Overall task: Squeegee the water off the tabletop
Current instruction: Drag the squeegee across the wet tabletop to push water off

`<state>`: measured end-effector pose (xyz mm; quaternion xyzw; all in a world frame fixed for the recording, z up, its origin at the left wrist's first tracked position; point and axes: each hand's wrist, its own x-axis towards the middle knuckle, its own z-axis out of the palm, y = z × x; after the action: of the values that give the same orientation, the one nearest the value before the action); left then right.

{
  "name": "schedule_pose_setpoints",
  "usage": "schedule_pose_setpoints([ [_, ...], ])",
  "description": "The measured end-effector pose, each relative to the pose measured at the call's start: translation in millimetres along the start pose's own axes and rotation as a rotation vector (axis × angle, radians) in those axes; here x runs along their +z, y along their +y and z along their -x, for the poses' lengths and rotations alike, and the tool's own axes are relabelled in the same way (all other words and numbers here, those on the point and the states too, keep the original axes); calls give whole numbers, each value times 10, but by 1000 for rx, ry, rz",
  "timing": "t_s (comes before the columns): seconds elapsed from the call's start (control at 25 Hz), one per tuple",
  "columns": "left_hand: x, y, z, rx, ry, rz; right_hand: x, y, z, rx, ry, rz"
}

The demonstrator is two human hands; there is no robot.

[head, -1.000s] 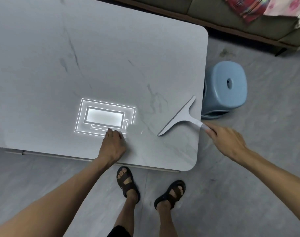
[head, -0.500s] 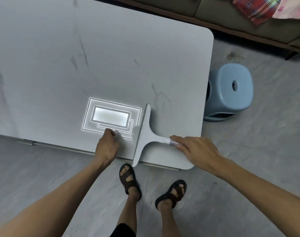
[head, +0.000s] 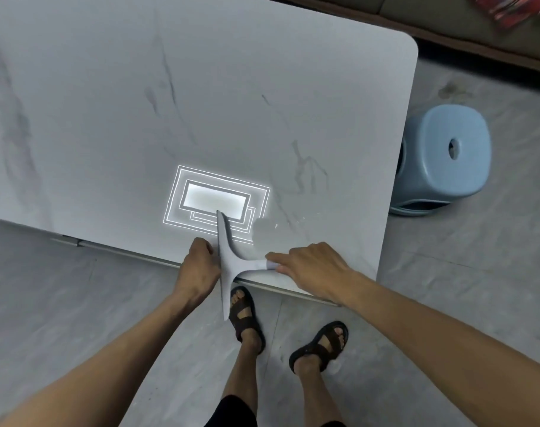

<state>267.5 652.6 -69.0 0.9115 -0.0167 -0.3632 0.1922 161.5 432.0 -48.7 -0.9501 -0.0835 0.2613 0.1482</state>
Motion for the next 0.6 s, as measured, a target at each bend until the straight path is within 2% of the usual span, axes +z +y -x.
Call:
schedule_pose_setpoints([
  [0.24,375,301,102,189,-71,-100,47,649,762,206,-18,-25],
  [0.4,704,518,186,289,-116,-232,91,1035,1367,302,65,-35],
  [0.6,1016,754,255,308,-138,-305,166,1391,1910,384,84,9],
])
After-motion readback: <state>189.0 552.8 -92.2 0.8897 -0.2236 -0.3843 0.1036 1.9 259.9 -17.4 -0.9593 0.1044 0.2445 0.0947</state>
